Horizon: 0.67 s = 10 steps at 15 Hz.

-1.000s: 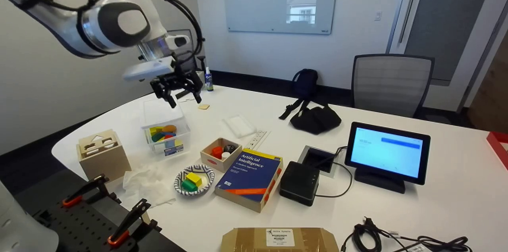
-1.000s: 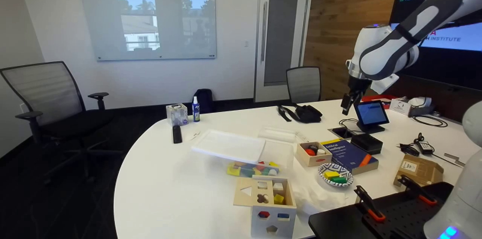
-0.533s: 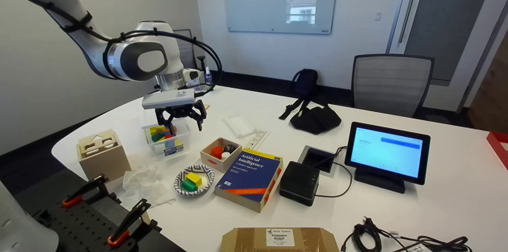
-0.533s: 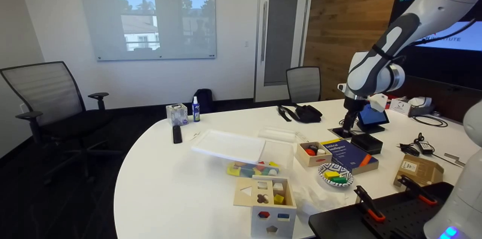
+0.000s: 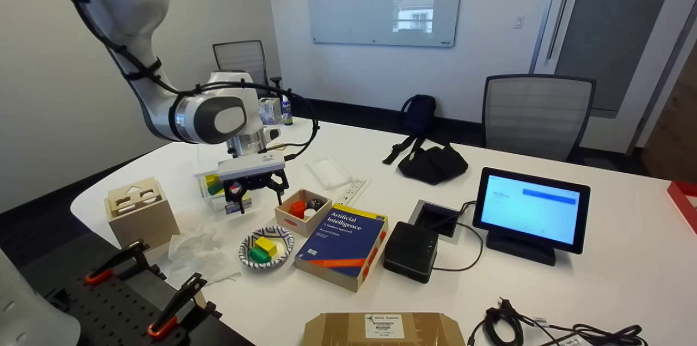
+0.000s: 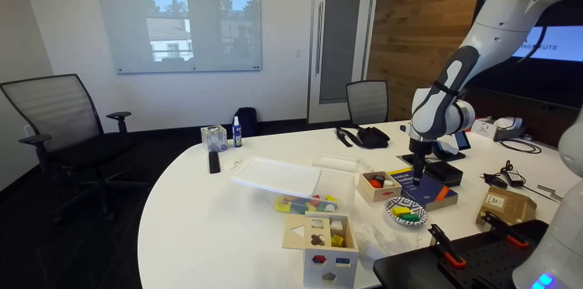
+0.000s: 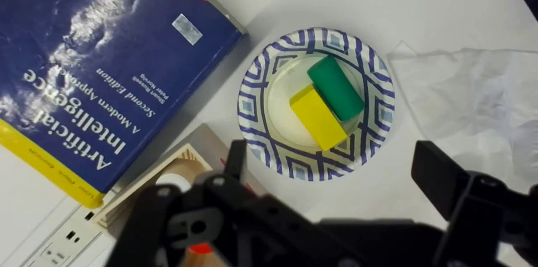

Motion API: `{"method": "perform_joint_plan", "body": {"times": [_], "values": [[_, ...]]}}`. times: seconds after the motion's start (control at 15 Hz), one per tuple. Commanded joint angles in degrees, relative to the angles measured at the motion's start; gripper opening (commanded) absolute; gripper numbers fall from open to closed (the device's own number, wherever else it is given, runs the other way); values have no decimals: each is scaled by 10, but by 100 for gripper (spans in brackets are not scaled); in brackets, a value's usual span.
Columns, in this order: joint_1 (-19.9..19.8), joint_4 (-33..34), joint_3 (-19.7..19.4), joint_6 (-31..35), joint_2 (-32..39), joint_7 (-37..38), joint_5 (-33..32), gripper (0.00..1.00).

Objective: Remove the yellow block from the black and white bowl and put it in the wooden toy box.

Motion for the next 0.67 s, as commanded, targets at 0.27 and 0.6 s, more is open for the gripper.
{"method": "perform_joint_plan", "body": {"times": [0.27,0.6], "values": [[-13,28,6,20,82,16,-55,100],[-13,36,6,21,89,16,-56,100]]}}
